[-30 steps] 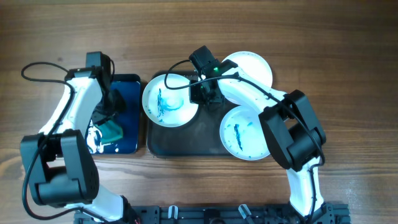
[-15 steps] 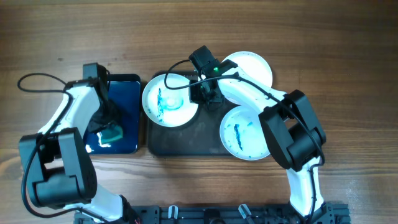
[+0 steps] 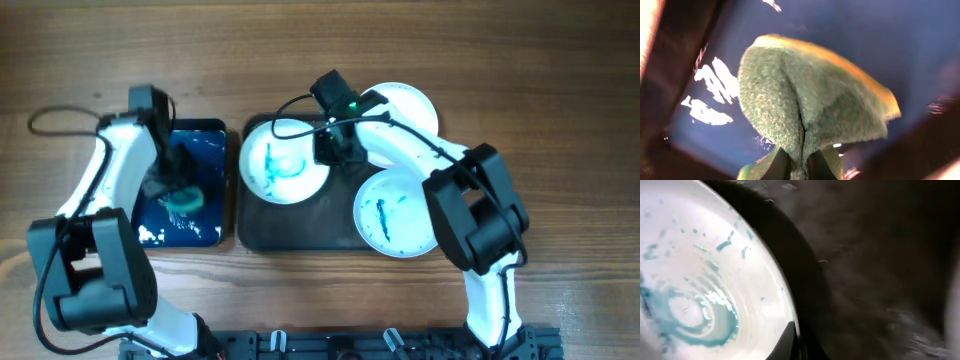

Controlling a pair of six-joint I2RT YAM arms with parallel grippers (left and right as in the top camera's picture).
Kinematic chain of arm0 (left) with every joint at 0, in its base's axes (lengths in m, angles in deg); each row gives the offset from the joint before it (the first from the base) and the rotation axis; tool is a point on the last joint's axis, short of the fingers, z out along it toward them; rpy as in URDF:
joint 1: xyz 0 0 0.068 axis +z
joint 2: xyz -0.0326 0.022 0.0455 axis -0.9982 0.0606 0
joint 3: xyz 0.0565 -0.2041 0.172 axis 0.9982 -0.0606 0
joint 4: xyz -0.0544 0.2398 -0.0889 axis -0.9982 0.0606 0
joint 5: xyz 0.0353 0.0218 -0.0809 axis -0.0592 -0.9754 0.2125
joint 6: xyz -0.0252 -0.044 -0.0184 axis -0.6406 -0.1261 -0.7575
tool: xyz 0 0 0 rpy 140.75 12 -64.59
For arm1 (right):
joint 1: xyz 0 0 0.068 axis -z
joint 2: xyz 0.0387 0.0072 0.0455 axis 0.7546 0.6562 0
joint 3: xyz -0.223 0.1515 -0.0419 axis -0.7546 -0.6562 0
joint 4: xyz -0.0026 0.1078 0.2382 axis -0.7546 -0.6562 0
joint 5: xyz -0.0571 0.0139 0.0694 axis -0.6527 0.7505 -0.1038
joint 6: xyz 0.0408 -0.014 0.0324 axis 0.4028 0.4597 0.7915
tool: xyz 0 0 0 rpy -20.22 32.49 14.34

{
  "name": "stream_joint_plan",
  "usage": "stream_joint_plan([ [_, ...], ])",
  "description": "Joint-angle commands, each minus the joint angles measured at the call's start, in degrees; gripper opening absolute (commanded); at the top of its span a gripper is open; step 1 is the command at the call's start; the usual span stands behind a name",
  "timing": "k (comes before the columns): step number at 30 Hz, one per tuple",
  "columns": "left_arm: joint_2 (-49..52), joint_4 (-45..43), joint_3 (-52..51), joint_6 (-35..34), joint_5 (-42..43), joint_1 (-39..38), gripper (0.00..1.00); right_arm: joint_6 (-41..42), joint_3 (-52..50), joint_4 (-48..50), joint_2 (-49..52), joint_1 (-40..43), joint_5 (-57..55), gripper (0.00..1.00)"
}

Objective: Clean dirty plates on tray and stack at the side
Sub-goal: 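Grasp the green sponge with the left gripper and lift it, then scrub the held plate with the sponge in the left gripper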

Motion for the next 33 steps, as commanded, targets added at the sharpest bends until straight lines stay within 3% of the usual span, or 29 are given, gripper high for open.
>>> stream_joint_plan([
  [1,-2.25,1.38,11.21,-0.50,3.45,-6.78,0.04,-1.40,1.36,-3.56,-4.48,1.64,-8.70,0.04],
  [4,-1.64,-1.99,12.81,-3.48,5.20,-13.88,0.04,-0.96,-0.63,-2.86,-4.44,1.64,-9.07,0.04],
  [7,2.91,-6.36,12.81,-3.58,12.48,-18.23,0.04,-2.95,-1.60,-1.86,-3.89,1.64,-4.33,0.04],
  [13,11.98,-10.36,12.81,-3.54,15.85,-21.75,0.04,-2.86,-4.96,2.34,-3.78,1.97,3.32,0.04],
  [18,18.21,-9.73,12.63,-3.13,14.88,-22.34,0.04,-0.76,-4.98,4.59,-2.14,2.40,4.52,0.04],
  [20,20.04,-7.74,12.63,-2.86,14.80,-22.60,0.04,-0.76,-4.98,6.19,0.31,4.07,10.08,0.04],
  [22,20.50,-4.81,12.63,1.42,18.36,-24.39,0.04,-0.74,-4.98,7.80,1.25,6.99,14.36,0.04],
  [24,20.50,-4.22,12.63,7.56,27.36,-26.95,0.04,-0.76,-4.98,8.68,1.68,7.80,15.67,0.04],
  [26,20.50,-6.43,12.63,5.16,30.42,-29.18,0.04,-0.76,-4.98,8.79,1.68,7.76,15.65,0.04],
  [28,20.50,-10.71,12.63,0.00,30.36,-30.75,0.04,-0.79,-4.98,8.76,1.68,7.76,15.65,0.04],
  [31,20.48,-13.97,12.94,-1.18,26.88,-29.94,0.04,-0.81,-4.98,8.61,1.68,7.76,15.63,0.04],
  [33,20.48,-14.27,15.15,-6.38,15.85,-27.04,0.04,-0.76,-4.98,8.63,1.68,7.76,15.58,0.04],
])
